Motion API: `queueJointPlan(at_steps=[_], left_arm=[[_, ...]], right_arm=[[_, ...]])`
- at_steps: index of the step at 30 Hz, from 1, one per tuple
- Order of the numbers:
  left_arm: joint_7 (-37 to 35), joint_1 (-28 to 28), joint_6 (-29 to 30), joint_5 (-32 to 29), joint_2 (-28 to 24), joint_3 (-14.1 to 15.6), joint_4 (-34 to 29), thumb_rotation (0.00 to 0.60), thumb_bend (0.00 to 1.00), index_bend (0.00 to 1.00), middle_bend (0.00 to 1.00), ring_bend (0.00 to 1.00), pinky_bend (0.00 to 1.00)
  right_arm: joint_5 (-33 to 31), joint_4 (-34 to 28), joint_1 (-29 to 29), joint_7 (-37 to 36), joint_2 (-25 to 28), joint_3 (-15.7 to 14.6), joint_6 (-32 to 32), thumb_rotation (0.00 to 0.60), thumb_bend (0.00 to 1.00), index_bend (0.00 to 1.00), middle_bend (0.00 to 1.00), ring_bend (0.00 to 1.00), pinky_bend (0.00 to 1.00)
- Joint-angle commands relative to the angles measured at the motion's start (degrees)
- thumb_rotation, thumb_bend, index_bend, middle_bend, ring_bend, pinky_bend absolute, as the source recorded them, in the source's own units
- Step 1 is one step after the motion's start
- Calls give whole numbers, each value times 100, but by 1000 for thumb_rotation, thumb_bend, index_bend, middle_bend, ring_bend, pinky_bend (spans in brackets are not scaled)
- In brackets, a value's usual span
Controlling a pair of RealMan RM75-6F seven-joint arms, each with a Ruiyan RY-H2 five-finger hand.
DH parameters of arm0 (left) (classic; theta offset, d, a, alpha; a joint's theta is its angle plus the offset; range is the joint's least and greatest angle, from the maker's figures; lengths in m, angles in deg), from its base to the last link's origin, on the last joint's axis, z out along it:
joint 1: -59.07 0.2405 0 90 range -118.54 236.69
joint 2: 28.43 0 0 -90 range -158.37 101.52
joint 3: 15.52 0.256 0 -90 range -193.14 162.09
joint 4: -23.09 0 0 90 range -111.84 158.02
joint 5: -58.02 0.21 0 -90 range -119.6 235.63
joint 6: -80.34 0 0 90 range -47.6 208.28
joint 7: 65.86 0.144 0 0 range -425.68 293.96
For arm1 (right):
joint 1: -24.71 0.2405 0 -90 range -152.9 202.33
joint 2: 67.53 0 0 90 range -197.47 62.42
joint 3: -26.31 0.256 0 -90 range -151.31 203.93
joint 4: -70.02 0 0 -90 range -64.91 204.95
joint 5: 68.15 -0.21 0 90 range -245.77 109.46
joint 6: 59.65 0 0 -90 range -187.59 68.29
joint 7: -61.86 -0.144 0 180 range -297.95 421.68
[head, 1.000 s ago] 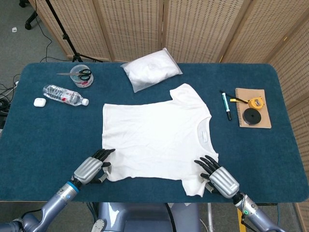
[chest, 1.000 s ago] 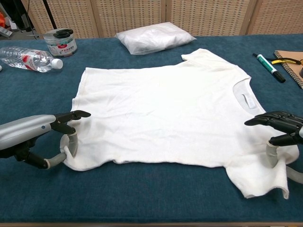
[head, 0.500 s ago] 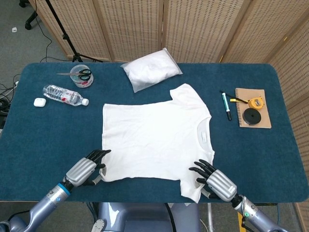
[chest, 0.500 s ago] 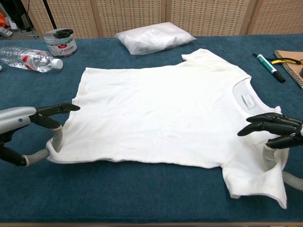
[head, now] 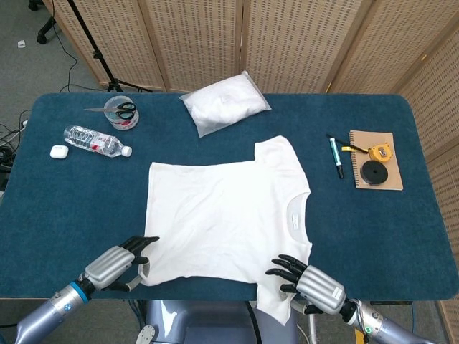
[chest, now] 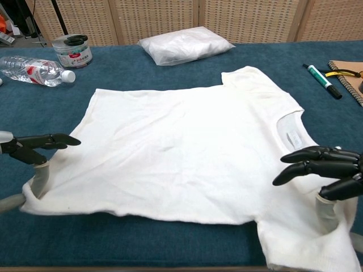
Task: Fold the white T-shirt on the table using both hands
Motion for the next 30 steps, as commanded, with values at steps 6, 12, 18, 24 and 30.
queueJointPlan(at_steps=[6, 12, 18, 24, 30], left_arm=[[-286, -234, -493, 18, -465, 257, -587, 600, 643, 751, 0, 0, 0], [-226, -281, -566, 69, -676, 316, -793, 600, 643, 751, 0, 0, 0], [183, -57, -145, -433, -474, -131, -675, 600, 644, 751, 0, 0, 0], [757, -135, -248, -1598, -220, -800, -596, 600, 658, 751, 0, 0, 0], [1554, -457, -503, -3040, 93, -1480, -394, 600, 672, 751, 0, 0, 0]], right_arm=[[116, -126, 28, -64, 162, -155, -53, 600, 610, 673, 183, 0, 77], [227, -140, -15, -126, 235, -225, 90, 600, 620, 674, 187, 0, 89], [-194, -206, -55, -296, 256, 91, 179, 600, 620, 679, 196, 0, 92], [-871, -387, 102, -534, 343, 651, -5, 600, 620, 682, 198, 0, 93], [-1774, -639, 497, -566, 397, 1407, -694, 600, 620, 684, 198, 0, 93]])
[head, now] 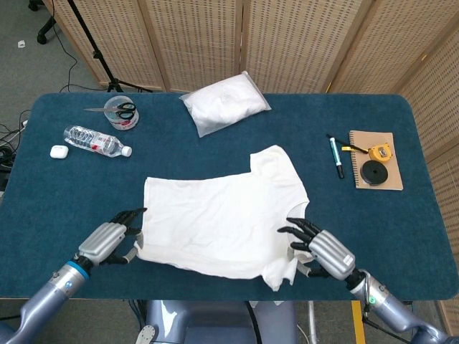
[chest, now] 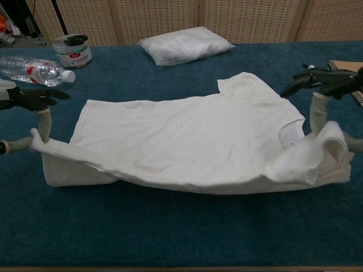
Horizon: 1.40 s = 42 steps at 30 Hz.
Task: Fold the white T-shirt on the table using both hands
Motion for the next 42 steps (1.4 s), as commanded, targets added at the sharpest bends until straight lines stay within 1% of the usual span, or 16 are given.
queueJointPlan(at_steps=[1, 4, 7, 11, 12, 15, 21, 26, 29, 32, 37, 38, 40, 41, 42], left_arm=[[740, -297, -224, -1106, 288, -584, 196, 600, 674, 751, 0, 0, 0], [1120, -514, -297, -1852, 437, -857, 357, 600, 675, 750, 0, 0, 0], [1547, -779, -371, -2592, 624, -1067, 623, 600, 679, 750, 0, 0, 0], [2026, -1055, -336, -3343, 849, -1224, 968, 600, 679, 751, 0, 0, 0], [2081, -1090, -337, -3434, 878, -1240, 1000, 600, 679, 751, 0, 0, 0], [2339, -1305, -344, -3848, 1094, -1349, 1337, 600, 680, 751, 0, 0, 0], [2602, -1567, -293, -4336, 1686, -1495, 2078, 600, 675, 755, 0, 0, 0], [2785, -1723, -441, -4639, 2043, -1519, 2572, 600, 667, 756, 0, 0, 0], [2815, -1797, -510, -4660, 2338, -1541, 2988, 600, 659, 756, 0, 0, 0], [2867, -1849, -580, -4699, 2505, -1556, 3264, 600, 652, 756, 0, 0, 0], [2891, -1860, -469, -4527, 2809, -1585, 3711, 600, 626, 752, 0, 0, 0], [2944, -1866, -526, -4549, 2822, -1574, 3747, 600, 589, 696, 0, 0, 0], [3060, -1883, -600, -4614, 2799, -1558, 3756, 600, 474, 462, 0, 0, 0], [3113, -1889, -596, -4637, 2792, -1559, 3754, 600, 401, 258, 0, 0, 0], [3153, -1889, -558, -4608, 2786, -1560, 3747, 600, 344, 110, 0, 0, 0]], right_arm=[[-548, -173, 304, 17, 19, 489, -508, 600, 620, 684, 198, 0, 93], [-975, -131, 538, 143, -125, 840, -953, 600, 620, 684, 198, 0, 93], [-1447, 78, 820, 272, -388, 1194, -1486, 600, 620, 684, 199, 0, 93], [-1873, 430, 1111, 370, -720, 1494, -2013, 600, 620, 684, 199, 0, 93], [-1914, 480, 1142, 385, -760, 1524, -2067, 600, 620, 684, 200, 0, 93], [-2200, 908, 1377, 425, -1063, 1719, -2463, 600, 620, 684, 200, 0, 93], [-2461, 1616, 1650, 298, -1484, 1934, -2856, 600, 620, 684, 202, 0, 93], [-2508, 1963, 1734, 101, -1617, 2011, -2955, 600, 620, 684, 203, 0, 93], [-2515, 2176, 1776, -37, -1666, 2032, -3027, 600, 620, 684, 204, 0, 93], [-2510, 2312, 1806, -114, -1704, 2039, -3066, 600, 620, 684, 204, 0, 93], [-2507, 2507, 1866, -240, -1767, 2067, -3123, 600, 620, 684, 205, 0, 93], [-2504, 2541, 1882, -265, -1778, 2074, -3135, 600, 620, 684, 205, 0, 93], [-2499, 2592, 1909, -291, -1795, 2082, -3154, 600, 620, 684, 205, 0, 93], [-2497, 2613, 1919, -302, -1802, 2085, -3162, 600, 620, 684, 204, 0, 93], [-2500, 2647, 1936, -311, -1812, 2095, -3173, 600, 620, 684, 205, 0, 93]])
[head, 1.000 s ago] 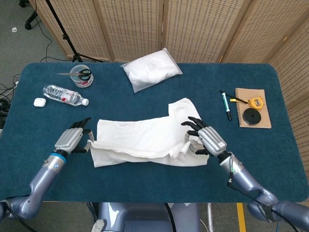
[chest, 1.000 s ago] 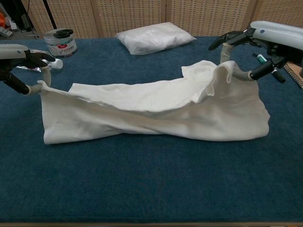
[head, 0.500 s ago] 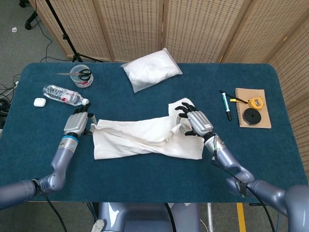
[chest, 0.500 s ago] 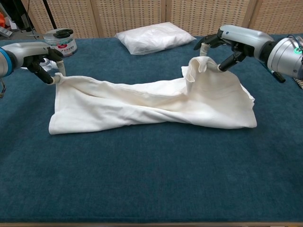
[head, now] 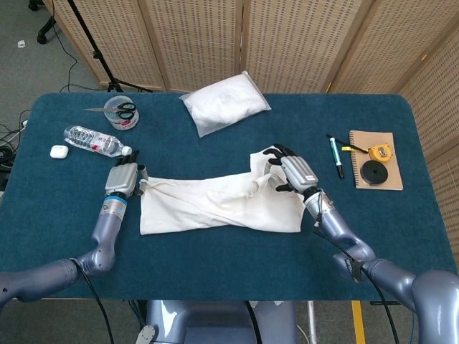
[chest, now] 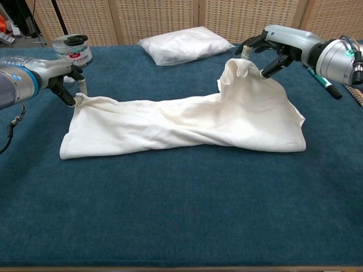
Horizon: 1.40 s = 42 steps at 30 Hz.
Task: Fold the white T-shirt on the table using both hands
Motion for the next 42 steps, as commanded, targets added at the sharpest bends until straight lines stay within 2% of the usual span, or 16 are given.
queueJointPlan(at_steps=[1, 2, 5, 15, 24, 37, 38, 39, 41, 42], left_arm=[[103, -6, 10, 32, -30, 2, -29, 600, 317, 45, 0, 0, 0], [68, 19, 10, 70, -73, -20, -97, 600, 289, 0, 0, 0, 0], [-27, 90, 126, 262, -154, -54, -210, 600, 252, 0, 0, 0, 0], [-545, 438, 455, 1038, -706, -177, -949, 600, 250, 0, 0, 0, 0], [-812, 744, 535, 1416, -1389, -173, -1676, 600, 250, 0, 0, 0, 0], [-827, 851, 446, 1411, -1621, -113, -1801, 600, 254, 0, 0, 0, 0], [-830, 853, 444, 1408, -1627, -116, -1800, 600, 254, 0, 0, 0, 0], [-833, 856, 444, 1406, -1633, -118, -1799, 600, 254, 0, 0, 0, 0], [-845, 861, 434, 1402, -1650, -123, -1800, 600, 253, 0, 0, 0, 0], [-854, 864, 428, 1400, -1659, -126, -1798, 600, 253, 0, 0, 0, 0]], right_arm=[[-4, 74, 42, -19, -26, 23, -32, 600, 620, 684, 205, 0, 93], [-19, 122, 63, -17, -39, 41, -48, 600, 620, 684, 204, 0, 93], [-78, 237, 116, -10, -72, 90, -117, 600, 620, 684, 205, 0, 93], [-354, 830, 351, 173, -252, 273, -463, 600, 620, 684, 205, 0, 93], [-808, 2022, 713, 362, -781, 477, -1210, 600, 620, 684, 205, 0, 93], [-1006, 3508, 1269, 307, -1591, 646, -1984, 600, 620, 684, 205, 0, 93], [-997, 3615, 1300, 346, -1651, 634, -2013, 600, 614, 668, 202, 0, 93], [-998, 3719, 1331, 388, -1707, 629, -2063, 600, 557, 589, 180, 0, 93], [-1016, 3871, 1396, 455, -1776, 625, -2252, 600, 293, 299, 87, 0, 93], [-1026, 3921, 1421, 470, -1796, 632, -2318, 600, 125, 129, 33, 0, 93]])
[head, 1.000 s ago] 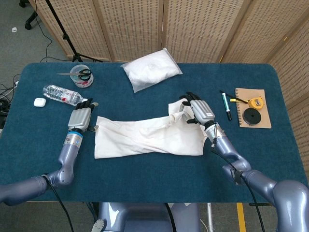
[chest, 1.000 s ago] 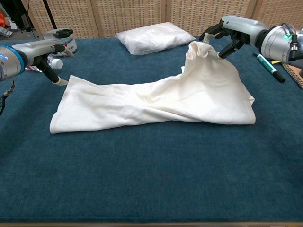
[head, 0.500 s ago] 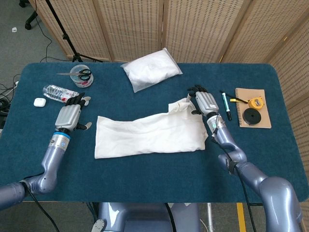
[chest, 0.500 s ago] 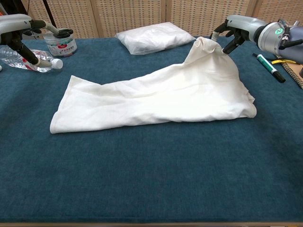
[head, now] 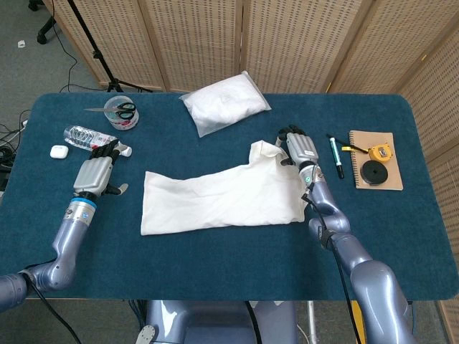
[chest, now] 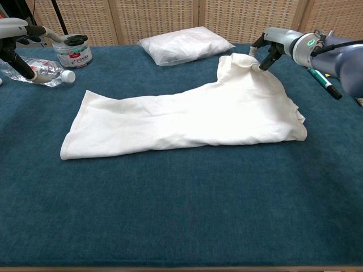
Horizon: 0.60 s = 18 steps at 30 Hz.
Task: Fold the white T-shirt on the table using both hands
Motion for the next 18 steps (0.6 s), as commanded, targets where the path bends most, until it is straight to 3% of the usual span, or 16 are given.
queueJointPlan(at_steps=[1, 10, 13, 18], left_arm=[[-20, 8, -14, -5, -18, -7, 7, 600, 253, 0, 0, 0, 0], [-175, 54, -110, 113, -85, 5, 84, 600, 257, 0, 0, 0, 0], [-219, 98, -61, 316, -115, 54, 35, 600, 258, 0, 0, 0, 0], [-355, 215, -15, 1018, -163, 299, 64, 600, 258, 0, 0, 0, 0]], right_arm=[[-45, 246, 136, 109, -156, 23, -255, 600, 23, 27, 3, 0, 93], [57, 148, 27, -12, -96, 57, 486, 600, 0, 0, 0, 0, 0], [270, -264, -180, -128, 176, -70, 1021, 600, 0, 0, 0, 0, 0], [599, -1656, -847, -45, 1014, -346, 1937, 600, 0, 0, 0, 0, 0]])
